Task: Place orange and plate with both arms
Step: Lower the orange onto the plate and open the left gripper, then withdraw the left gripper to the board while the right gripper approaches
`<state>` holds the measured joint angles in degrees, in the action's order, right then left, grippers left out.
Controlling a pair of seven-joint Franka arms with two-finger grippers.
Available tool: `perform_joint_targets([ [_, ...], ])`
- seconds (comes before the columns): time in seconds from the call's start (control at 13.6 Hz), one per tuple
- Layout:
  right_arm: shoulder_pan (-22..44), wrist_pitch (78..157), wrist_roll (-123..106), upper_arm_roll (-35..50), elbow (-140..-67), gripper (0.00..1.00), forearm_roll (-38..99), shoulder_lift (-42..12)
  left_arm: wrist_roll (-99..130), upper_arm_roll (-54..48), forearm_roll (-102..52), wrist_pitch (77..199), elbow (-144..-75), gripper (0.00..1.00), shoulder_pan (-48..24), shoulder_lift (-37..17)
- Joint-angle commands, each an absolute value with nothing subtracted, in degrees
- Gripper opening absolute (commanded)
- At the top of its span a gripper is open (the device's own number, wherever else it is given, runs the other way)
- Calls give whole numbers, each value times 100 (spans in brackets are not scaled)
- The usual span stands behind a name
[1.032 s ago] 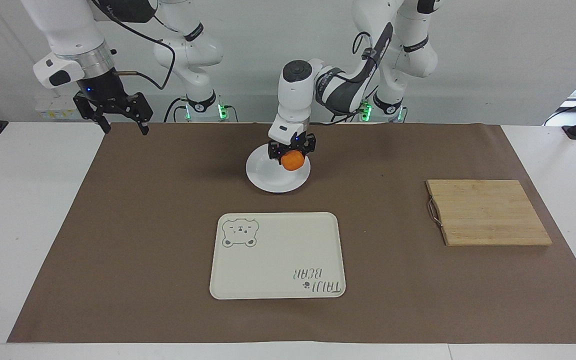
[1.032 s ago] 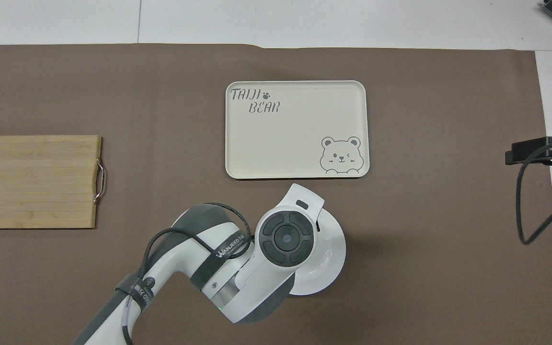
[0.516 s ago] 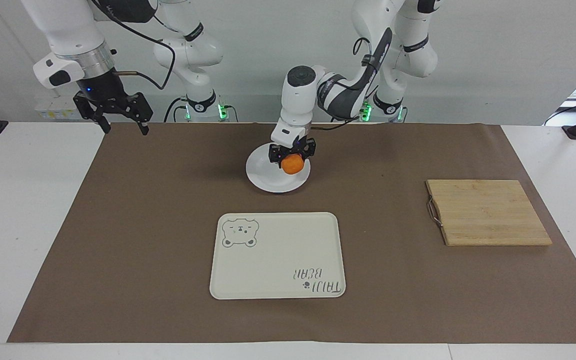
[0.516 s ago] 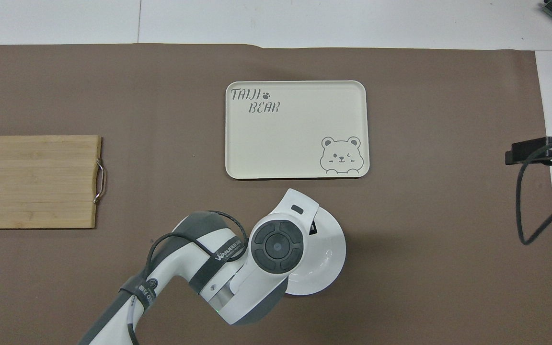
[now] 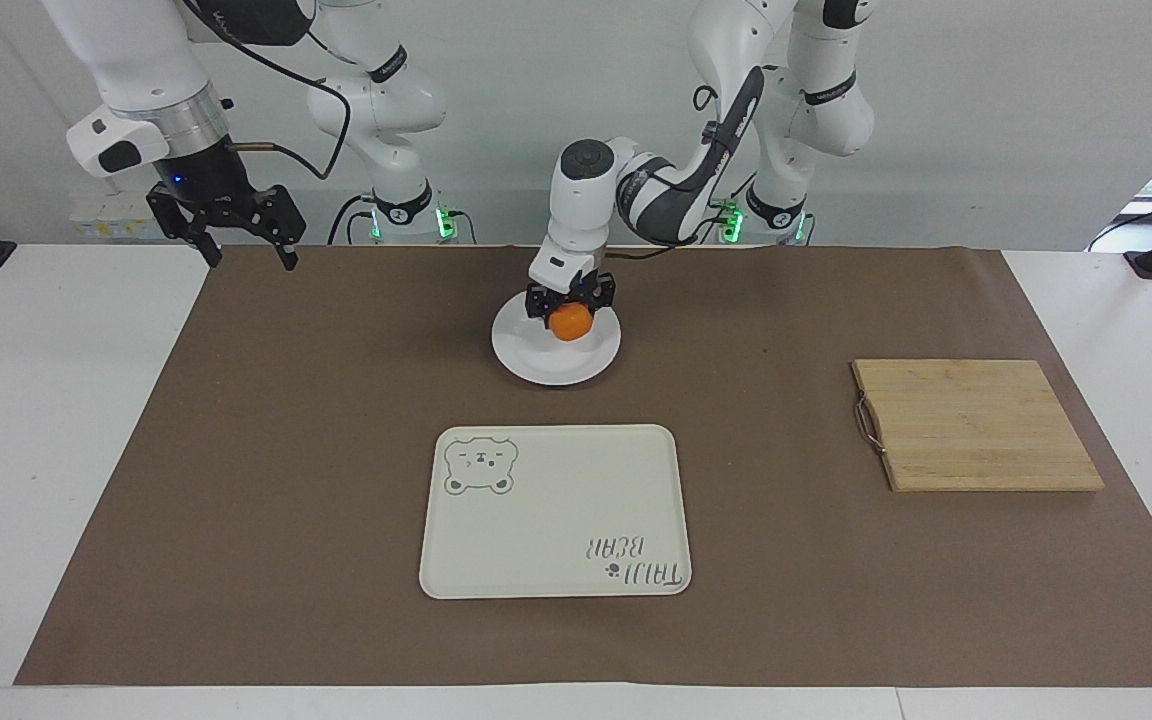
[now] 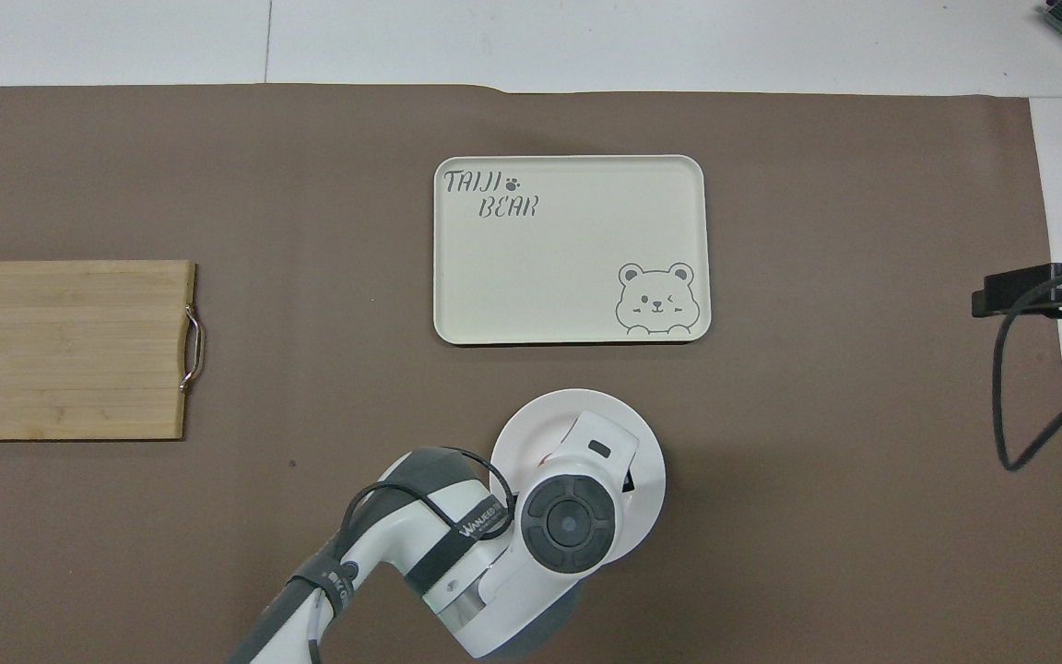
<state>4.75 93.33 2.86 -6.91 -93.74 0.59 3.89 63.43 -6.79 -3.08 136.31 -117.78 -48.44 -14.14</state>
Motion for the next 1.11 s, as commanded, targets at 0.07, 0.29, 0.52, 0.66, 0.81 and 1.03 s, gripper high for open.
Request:
perform_joint_targets([
  [0.07,413,9290,141,-677,-9466,100,9,466,6635,-563,-378,13966,-11786,100,-5089,-1573],
  [0.29,413,9290,141,-677,-9466,100,9,466,6618,-545,-378,13484,-11734,100,-4896,-1214],
  [0.52,413,9308,-60,-677,-9544,100,332,457,6382,-528,-378,13001,-11707,100,-4606,-757],
  [0.66,413,9325,-324,-686,-9641,100,579,475,6171,-510,-369,12553,-11524,100,-4430,-555],
  [0.81,378,9404,-492,-694,-9755,100,1113,457,5847,-510,-334,12201,-11330,100,-4098,-370],
  [1.03,404,9842,-614,-686,-10307,100,1991,457,4864,-510,-334,11481,-10909,100,-3351,-115],
])
